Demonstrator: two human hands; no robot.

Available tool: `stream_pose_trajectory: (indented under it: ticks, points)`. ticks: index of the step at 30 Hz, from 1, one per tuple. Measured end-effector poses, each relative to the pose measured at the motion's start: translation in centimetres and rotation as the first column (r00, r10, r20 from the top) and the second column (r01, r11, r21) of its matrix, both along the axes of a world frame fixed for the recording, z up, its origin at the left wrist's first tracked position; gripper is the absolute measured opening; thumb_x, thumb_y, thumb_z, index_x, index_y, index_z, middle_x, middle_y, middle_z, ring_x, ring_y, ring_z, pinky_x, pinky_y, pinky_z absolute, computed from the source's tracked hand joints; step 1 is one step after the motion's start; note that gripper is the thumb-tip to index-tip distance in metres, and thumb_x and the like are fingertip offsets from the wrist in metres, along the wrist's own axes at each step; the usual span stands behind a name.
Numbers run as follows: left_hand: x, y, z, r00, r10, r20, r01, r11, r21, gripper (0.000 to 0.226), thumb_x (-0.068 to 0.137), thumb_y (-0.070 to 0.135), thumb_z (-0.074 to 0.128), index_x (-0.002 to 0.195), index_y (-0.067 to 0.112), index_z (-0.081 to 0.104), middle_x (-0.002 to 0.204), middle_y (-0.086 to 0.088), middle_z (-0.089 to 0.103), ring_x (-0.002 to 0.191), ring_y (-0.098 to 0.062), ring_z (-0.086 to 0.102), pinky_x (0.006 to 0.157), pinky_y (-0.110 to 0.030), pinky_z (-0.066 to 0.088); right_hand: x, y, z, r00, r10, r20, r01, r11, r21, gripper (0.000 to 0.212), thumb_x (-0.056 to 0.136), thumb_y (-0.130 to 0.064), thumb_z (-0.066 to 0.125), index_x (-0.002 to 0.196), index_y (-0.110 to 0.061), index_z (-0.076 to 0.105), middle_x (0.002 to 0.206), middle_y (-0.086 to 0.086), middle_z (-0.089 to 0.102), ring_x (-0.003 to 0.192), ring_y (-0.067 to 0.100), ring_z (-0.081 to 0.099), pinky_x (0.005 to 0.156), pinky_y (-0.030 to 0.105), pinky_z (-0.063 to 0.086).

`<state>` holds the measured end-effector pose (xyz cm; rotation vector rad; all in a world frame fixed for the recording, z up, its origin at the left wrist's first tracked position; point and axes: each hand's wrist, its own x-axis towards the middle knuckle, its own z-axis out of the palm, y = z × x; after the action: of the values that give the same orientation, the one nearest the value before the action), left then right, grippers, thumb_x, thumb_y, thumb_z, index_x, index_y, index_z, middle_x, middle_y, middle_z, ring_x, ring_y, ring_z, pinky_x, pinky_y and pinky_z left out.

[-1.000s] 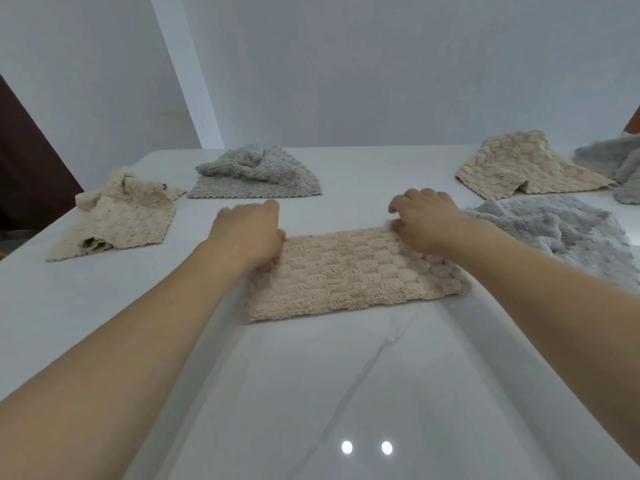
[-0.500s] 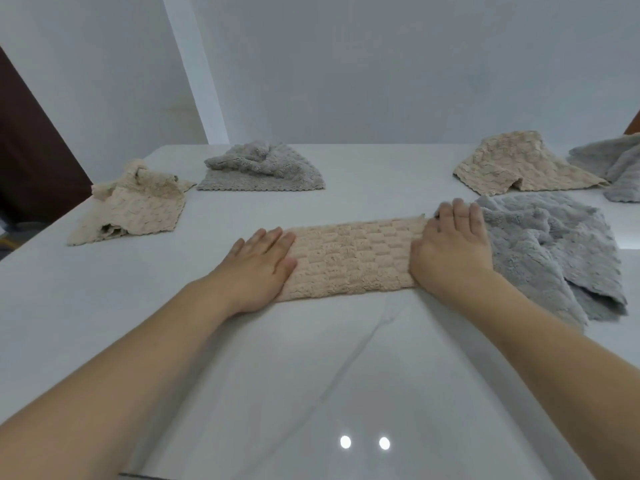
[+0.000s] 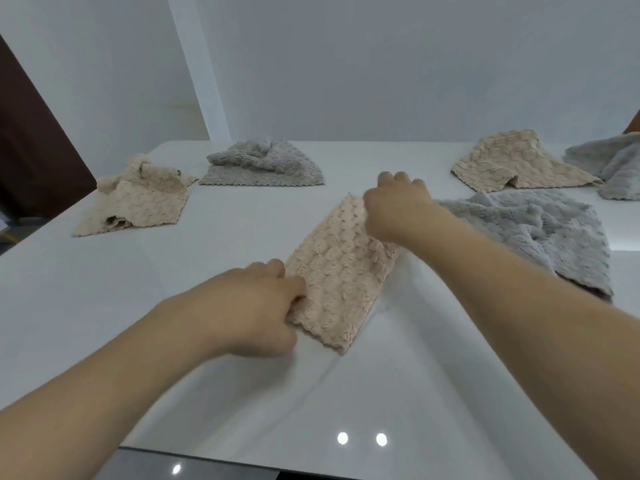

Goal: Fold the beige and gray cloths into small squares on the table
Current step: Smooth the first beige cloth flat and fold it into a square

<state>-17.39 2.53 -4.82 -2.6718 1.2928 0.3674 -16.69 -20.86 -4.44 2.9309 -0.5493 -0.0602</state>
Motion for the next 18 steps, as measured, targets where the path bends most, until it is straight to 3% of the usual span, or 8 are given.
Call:
stream_pose_trajectory:
  ticks: [3,6,9,11,13,15,18]
  points:
    - [3.2,1.5,-0.9,0.995,0.005,-0.101,-0.020,0.989,-0.145,0.051,0.081,0.022,0.053,0.126,0.043,0.042,0.127,0.014,0.036,0.117,-0.011,0.041,0.096,-0.028,0.040,-1.9,5.1,-1.1,0.996,0.088,0.011,-0.088,0.977,0.192,0.033,0.093,-0.025,0.044,0.124,-0.015,0.048,0.121,0.008,0.051,0.112,0.029,0.050,0.092,0.042,0.044]
    - [5.2,3.0,-2.4,0.993,-0.116,-0.031,0.106,0.968,-0.227,0.057,0.077,0.020,0.051,0.132,0.035,0.046,0.133,0.012,0.040,0.122,-0.011,0.042,0.099,-0.029,0.041,-3.6,6.7,-3.8,0.989,0.141,0.049,-0.146,0.980,0.132,0.032,0.098,-0.028,0.038,0.127,-0.015,0.043,0.128,0.010,0.045,0.118,0.031,0.044,0.093,0.043,0.039]
    - [5.9,3.8,-3.6,0.927,-0.243,0.287,0.317,0.915,-0.249,0.035,0.084,0.021,0.050,0.115,0.027,0.063,0.124,0.008,0.052,0.104,-0.017,0.054,0.078,-0.032,0.050,-5.0,6.6,-4.8,0.941,0.188,0.283,-0.213,0.975,0.060,0.027,0.099,-0.030,0.037,0.116,-0.014,0.050,0.118,0.007,0.050,0.109,0.030,0.048,0.088,0.041,0.040]
    - [5.8,4.0,-4.0,0.908,-0.260,0.330,0.360,0.886,-0.292,0.031,0.088,0.026,0.041,0.100,0.020,0.069,0.108,0.004,0.059,0.087,-0.020,0.057,0.065,-0.032,0.050,-6.4,7.5,-4.8,0.879,0.262,0.399,-0.323,0.942,0.092,0.030,0.095,-0.038,0.039,0.105,-0.014,0.053,0.106,0.003,0.052,0.099,0.027,0.049,0.085,0.040,0.041]
    - [5.6,3.8,-4.4,0.914,-0.245,0.322,0.357,0.862,-0.360,0.037,0.089,0.028,0.037,0.095,0.017,0.071,0.096,0.002,0.062,0.080,-0.022,0.060,0.059,-0.033,0.050,-8.1,8.8,-4.8,0.881,0.343,0.326,-0.410,0.897,0.166,0.046,0.089,-0.059,0.034,0.101,-0.019,0.051,0.101,-0.002,0.050,0.096,0.022,0.046,0.086,0.037,0.039]
    - [5.5,3.5,-4.4,0.923,-0.219,0.317,0.331,0.872,-0.361,0.037,0.086,0.028,0.036,0.093,0.018,0.071,0.087,0.002,0.061,0.075,-0.023,0.060,0.055,-0.035,0.049,-8.9,9.5,-4.8,0.898,0.397,0.189,-0.425,0.894,0.142,0.066,0.077,-0.077,0.023,0.103,-0.022,0.049,0.103,-0.006,0.049,0.097,0.019,0.043,0.090,0.037,0.038]
    - [5.2,3.3,-3.7,0.931,-0.206,0.302,0.306,0.890,-0.338,0.037,0.080,0.029,0.034,0.086,0.022,0.070,0.080,0.004,0.059,0.072,-0.021,0.061,0.052,-0.033,0.047,-9.0,8.9,-4.4,0.905,0.394,0.162,-0.416,0.899,0.139,0.058,0.079,-0.068,0.027,0.104,-0.023,0.051,0.106,-0.005,0.050,0.101,0.020,0.045,0.090,0.037,0.040]
